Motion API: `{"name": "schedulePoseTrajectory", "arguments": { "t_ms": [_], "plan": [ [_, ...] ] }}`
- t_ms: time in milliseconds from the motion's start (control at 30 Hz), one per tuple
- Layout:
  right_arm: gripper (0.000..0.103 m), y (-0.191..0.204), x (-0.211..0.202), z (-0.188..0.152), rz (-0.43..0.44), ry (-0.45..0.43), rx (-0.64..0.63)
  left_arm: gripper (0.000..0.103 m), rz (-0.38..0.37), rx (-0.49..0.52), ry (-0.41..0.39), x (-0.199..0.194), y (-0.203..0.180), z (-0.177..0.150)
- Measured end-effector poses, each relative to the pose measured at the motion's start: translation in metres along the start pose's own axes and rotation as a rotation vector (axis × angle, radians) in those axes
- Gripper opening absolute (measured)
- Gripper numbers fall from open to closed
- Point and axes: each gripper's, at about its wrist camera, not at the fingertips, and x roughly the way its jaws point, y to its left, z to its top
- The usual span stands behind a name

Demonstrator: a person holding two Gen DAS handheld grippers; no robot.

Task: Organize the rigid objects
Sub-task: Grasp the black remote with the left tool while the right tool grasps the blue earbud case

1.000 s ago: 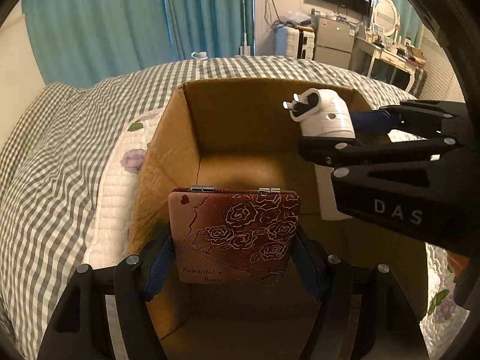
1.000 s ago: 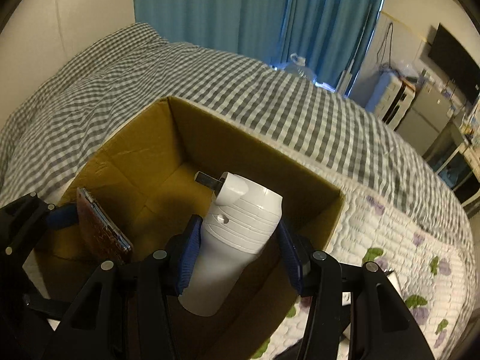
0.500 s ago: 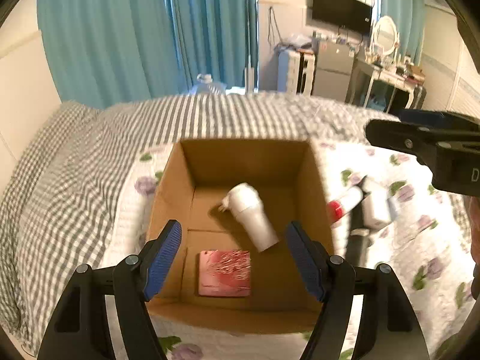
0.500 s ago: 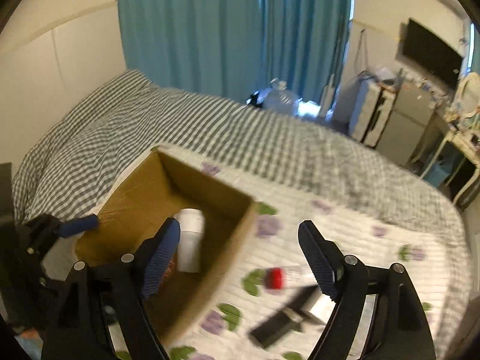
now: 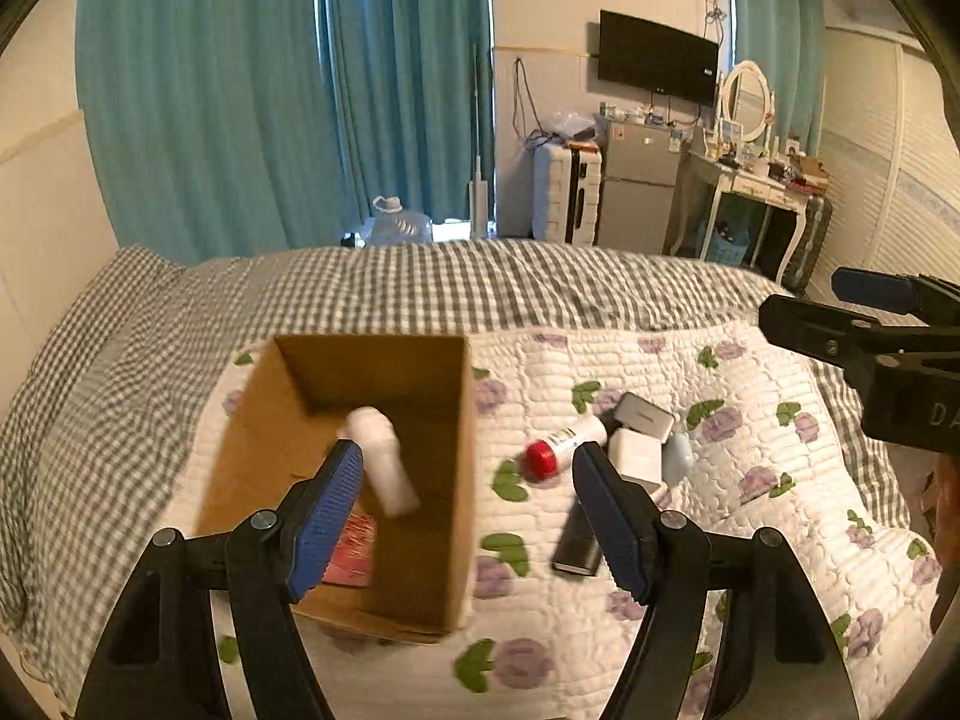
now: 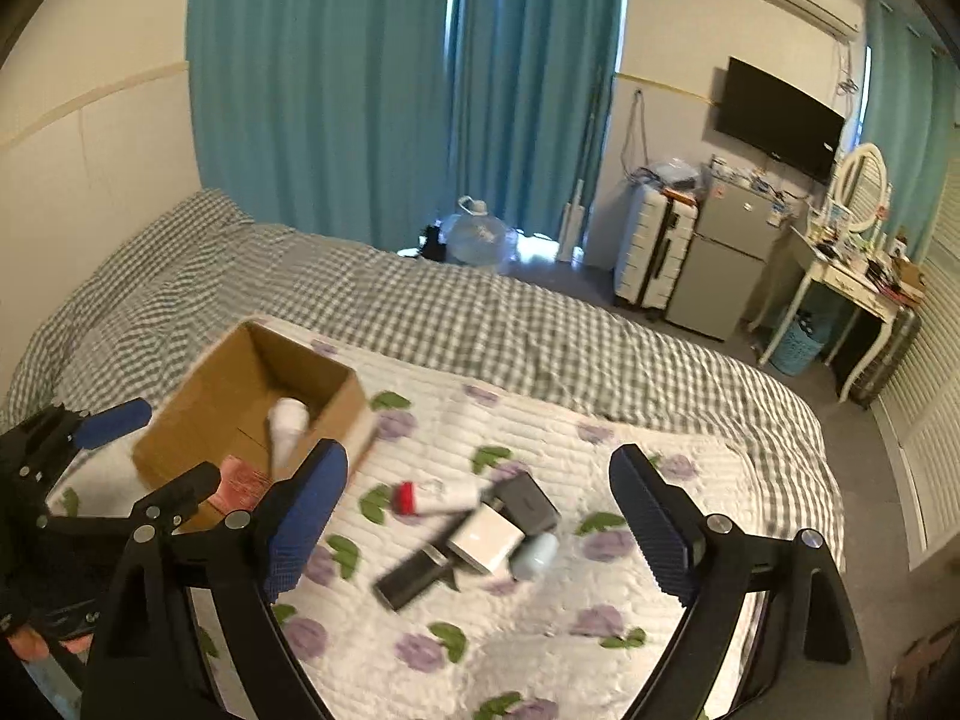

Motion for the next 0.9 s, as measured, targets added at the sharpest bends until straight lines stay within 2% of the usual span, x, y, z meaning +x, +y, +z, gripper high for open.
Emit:
{"name": "schedulePoseTrajectory", "arguments": {
  "t_ms": [133, 300, 533, 600, 633, 700, 767, 900],
  "plan": [
    [0.089, -0.019, 0.022, -0.019, -0.016, 0.044, 0.034, 0.076, -0.01, 0.009, 0.063, 0.03, -0.026, -0.014],
    [0.089, -0.031, 0.075, -0.049, -0.034, 0.112, 0.047, 0.076, -0.01, 0.037, 0.143, 0.079, -0.056, -0.034],
    [0.089, -0.058, 0.145, -0.095, -0.06, 0.24, 0.074, 0.076, -0.011, 0.108, 0.213, 0.135, -0.084, -0.061],
    [0.08, -0.066, 0.158, -0.102, -0.059, 0.273, 0.099, 0.076, -0.011, 0.121, 0.231, 0.148, -0.089, -0.067],
    [0.071, -0.07, 0.166, -0.105, -0.033, 0.3, 0.121, 0.076, -0.009, 0.127, 0.239, 0.153, -0.09, -0.069],
    [0.062, -0.075, 0.179, -0.109, 0.002, 0.336, 0.151, 0.076, -0.017, 0.137, 0.254, 0.164, -0.091, -0.074],
    [0.049, -0.077, 0.193, -0.112, 0.021, 0.368, 0.167, 0.076, -0.028, 0.152, 0.271, 0.173, -0.091, -0.079],
    [0.038, -0.075, 0.214, -0.119, 0.07, 0.417, 0.188, 0.076, -0.049, 0.165, 0.295, 0.188, -0.093, -0.083]
  ]
}}
